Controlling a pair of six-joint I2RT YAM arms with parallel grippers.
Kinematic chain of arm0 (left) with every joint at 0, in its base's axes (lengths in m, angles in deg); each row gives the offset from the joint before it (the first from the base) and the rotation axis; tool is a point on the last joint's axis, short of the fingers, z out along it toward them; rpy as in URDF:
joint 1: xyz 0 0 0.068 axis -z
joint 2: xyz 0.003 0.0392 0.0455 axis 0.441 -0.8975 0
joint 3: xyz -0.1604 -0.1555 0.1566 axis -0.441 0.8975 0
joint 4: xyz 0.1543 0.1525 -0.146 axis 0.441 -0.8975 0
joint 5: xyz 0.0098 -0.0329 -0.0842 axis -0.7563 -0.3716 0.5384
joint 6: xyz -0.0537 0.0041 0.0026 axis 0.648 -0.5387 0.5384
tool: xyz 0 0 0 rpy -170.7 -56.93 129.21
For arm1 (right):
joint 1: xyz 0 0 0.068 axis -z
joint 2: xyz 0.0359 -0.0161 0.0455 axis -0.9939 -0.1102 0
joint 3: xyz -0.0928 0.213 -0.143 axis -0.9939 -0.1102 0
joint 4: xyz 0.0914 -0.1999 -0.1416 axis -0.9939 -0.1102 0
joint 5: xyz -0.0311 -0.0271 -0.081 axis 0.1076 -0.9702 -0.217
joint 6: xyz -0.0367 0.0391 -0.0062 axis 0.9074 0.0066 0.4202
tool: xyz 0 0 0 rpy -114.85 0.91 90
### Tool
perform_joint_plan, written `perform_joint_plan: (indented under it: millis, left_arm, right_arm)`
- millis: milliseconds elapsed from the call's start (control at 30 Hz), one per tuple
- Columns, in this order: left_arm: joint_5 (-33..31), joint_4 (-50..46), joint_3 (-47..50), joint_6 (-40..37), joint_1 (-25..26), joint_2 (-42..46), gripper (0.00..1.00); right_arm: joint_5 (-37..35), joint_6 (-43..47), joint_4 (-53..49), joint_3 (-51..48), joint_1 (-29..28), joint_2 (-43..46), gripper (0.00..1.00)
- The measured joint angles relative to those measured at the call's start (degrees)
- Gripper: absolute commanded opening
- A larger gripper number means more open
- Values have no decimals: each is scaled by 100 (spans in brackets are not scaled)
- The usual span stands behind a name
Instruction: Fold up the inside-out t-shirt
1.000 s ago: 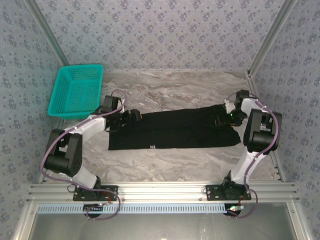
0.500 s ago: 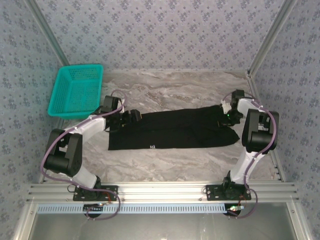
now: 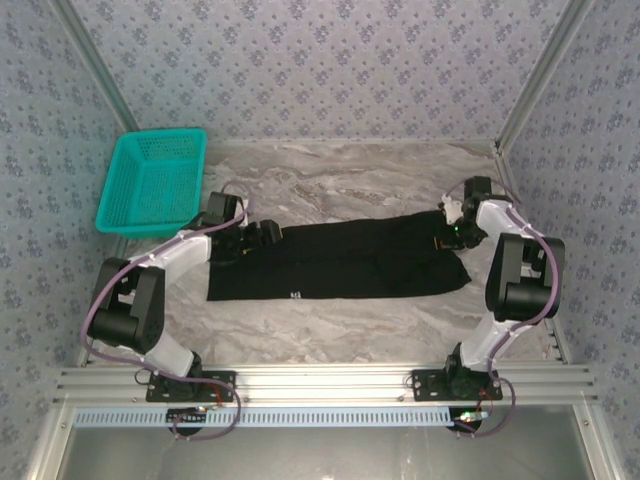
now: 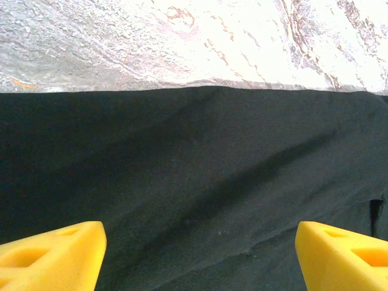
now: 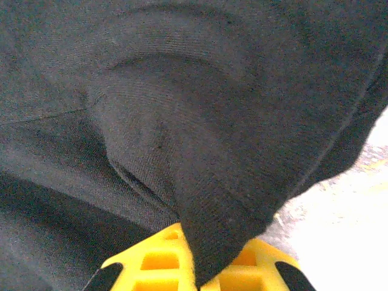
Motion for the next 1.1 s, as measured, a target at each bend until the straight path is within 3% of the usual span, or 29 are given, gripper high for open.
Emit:
perform_joint_plan:
  millis: [267,633,833,1100]
  left_arm:
    - [-79,-9,0,0,0,0,82]
    - [-251,-310,-315,-48,28,-437,78]
    - [-254,-424,-566,-109,470,-732,77]
    - [-232,-544,-745,-111,909,-1060,75]
  right_arm:
    - [-960,-87,-514,216,44,52,0]
    - [-3156,144,-1080,1307,284,-605,0]
    - [-4089,474,-1233,2170,216,-813,0]
    - [-4798,678,-1495,2437,-140,-876,0]
